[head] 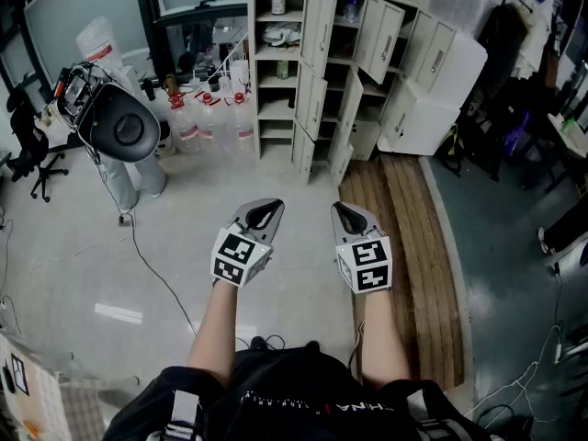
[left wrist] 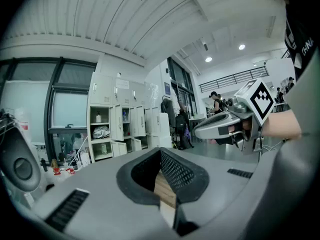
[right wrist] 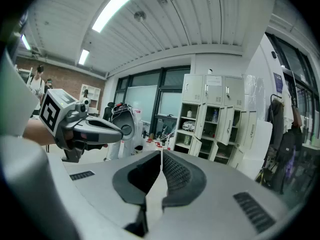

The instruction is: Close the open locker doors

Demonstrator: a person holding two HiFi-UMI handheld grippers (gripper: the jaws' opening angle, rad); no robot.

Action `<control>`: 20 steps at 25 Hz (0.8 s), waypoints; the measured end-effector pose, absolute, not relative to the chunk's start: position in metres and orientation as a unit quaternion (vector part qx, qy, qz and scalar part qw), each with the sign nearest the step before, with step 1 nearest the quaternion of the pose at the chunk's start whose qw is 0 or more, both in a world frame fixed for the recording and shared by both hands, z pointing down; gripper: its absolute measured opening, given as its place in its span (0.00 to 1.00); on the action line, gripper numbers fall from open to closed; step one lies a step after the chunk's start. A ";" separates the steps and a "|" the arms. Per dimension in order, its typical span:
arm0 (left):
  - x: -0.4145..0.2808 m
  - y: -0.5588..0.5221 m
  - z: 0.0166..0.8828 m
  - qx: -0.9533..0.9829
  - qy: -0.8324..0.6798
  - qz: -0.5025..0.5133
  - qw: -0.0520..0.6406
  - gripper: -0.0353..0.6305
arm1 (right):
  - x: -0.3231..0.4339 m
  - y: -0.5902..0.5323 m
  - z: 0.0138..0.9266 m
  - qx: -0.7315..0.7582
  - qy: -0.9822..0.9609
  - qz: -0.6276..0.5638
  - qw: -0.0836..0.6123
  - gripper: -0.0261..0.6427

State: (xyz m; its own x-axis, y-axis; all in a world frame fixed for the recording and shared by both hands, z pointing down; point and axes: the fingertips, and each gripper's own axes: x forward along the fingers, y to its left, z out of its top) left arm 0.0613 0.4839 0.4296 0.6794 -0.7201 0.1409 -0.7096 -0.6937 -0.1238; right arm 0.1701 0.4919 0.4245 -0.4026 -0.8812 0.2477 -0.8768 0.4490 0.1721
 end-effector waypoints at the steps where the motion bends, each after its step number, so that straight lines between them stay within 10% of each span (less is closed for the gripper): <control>1: 0.061 0.484 0.430 -0.916 0.390 -0.091 0.030 0.08 | 0.170 0.492 0.424 0.525 -0.837 -0.008 0.151 0.10; 20: 0.054 0.479 0.433 -0.908 0.409 -0.091 0.022 0.08 | 0.163 0.491 0.431 0.516 -0.841 -0.006 0.164 0.10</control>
